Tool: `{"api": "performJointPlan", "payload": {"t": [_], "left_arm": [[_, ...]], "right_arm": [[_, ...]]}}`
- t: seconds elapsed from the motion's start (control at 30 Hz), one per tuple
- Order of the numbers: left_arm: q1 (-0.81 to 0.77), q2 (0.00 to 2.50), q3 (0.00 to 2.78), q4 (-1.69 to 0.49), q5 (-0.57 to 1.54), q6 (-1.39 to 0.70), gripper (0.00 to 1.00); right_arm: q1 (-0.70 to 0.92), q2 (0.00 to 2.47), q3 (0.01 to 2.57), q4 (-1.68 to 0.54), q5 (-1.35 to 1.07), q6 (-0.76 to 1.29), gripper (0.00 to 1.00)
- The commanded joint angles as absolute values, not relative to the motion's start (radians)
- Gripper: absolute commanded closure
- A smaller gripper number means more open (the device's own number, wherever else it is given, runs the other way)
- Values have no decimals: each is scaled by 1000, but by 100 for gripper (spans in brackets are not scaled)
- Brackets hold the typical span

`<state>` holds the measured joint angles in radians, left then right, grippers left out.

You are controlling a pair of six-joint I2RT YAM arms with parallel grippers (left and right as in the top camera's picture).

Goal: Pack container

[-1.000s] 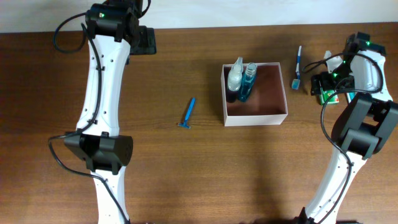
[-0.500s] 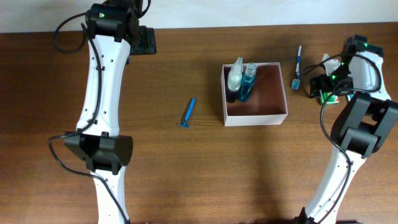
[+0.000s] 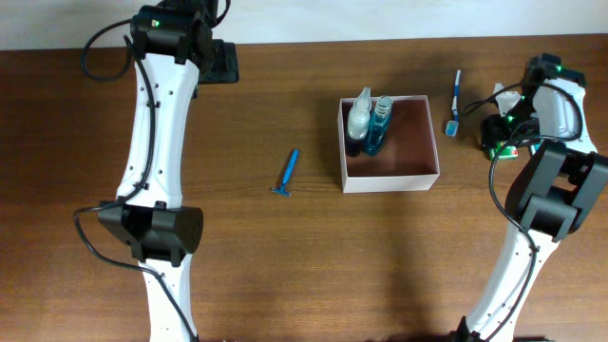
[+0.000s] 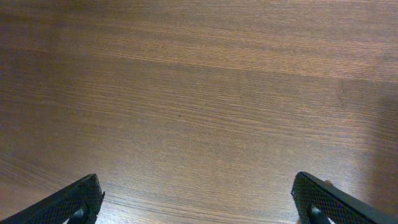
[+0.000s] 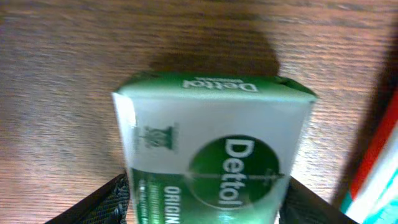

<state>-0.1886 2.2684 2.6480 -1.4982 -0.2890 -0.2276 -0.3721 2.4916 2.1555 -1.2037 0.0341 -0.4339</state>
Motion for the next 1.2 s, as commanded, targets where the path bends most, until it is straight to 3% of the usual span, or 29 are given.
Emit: {"api": "performJointPlan", "payload": {"t": [0.0,0.37,0.83,1.17], "left_arm": [[-187,2262,2647,-1496,-300,-222,1],[-187,2262,2647,-1496,-300,-222,1],[-187,2262,2647,-1496,-300,-222,1],[-187,2262,2647,-1496,-300,-222,1]], "right_arm": [[-373,2511,2148,-1208,72,-437,31],[-373,2511,2148,-1198,44,-437,49],[-359,2506,2188,-1224,4,-403,48],[-297,2486,2424,-1488,4,-371,49]]}}
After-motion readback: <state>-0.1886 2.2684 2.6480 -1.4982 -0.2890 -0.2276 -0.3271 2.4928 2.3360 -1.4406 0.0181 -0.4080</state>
